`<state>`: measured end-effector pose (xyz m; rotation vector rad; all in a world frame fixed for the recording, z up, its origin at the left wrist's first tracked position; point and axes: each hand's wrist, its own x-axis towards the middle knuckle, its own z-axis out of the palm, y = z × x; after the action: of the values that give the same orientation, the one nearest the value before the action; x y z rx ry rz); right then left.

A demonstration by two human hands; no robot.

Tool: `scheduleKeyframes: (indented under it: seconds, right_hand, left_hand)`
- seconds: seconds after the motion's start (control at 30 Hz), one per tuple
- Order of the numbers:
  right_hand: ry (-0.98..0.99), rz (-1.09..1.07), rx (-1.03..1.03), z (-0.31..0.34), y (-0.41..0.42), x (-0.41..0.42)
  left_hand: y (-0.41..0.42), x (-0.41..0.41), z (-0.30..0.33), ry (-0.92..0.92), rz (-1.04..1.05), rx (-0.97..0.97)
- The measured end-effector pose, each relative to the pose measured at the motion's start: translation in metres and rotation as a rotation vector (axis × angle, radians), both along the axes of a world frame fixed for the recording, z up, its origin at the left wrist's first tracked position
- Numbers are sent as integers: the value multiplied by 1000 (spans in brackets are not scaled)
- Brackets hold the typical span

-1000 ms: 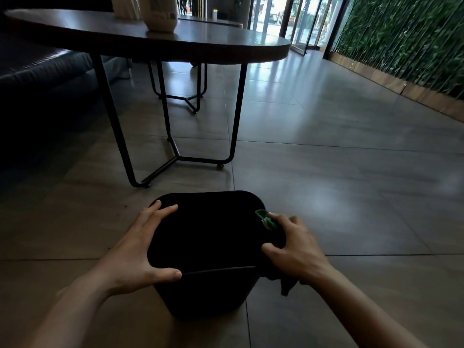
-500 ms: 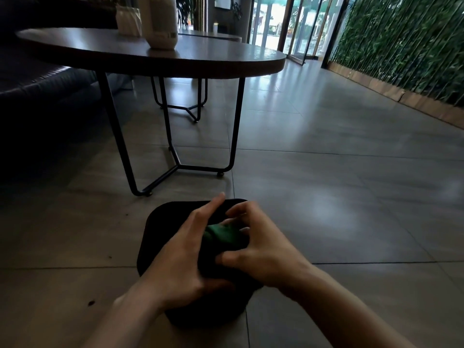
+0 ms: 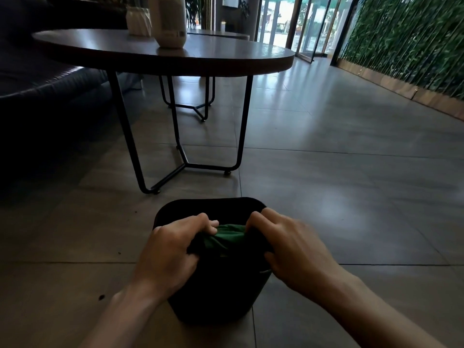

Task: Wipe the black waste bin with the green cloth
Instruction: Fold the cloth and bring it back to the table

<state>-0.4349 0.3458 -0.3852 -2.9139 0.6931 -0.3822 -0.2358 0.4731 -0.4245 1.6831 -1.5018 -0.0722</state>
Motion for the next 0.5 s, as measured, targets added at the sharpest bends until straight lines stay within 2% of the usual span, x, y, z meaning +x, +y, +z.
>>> scheduleKeyframes:
  seconds: [0.07, 0.27, 0.5]
  right_hand:
    - [6, -2, -52, -4, 1, 0]
    - [10, -50, -27, -10, -6, -1]
    - [68, -75, 45, 6, -16, -8]
  left_hand:
    - [-2, 0, 0, -17, 10, 3]
    - [-7, -3, 0, -58, 46, 31]
    - [-15, -21, 11, -4, 104, 108]
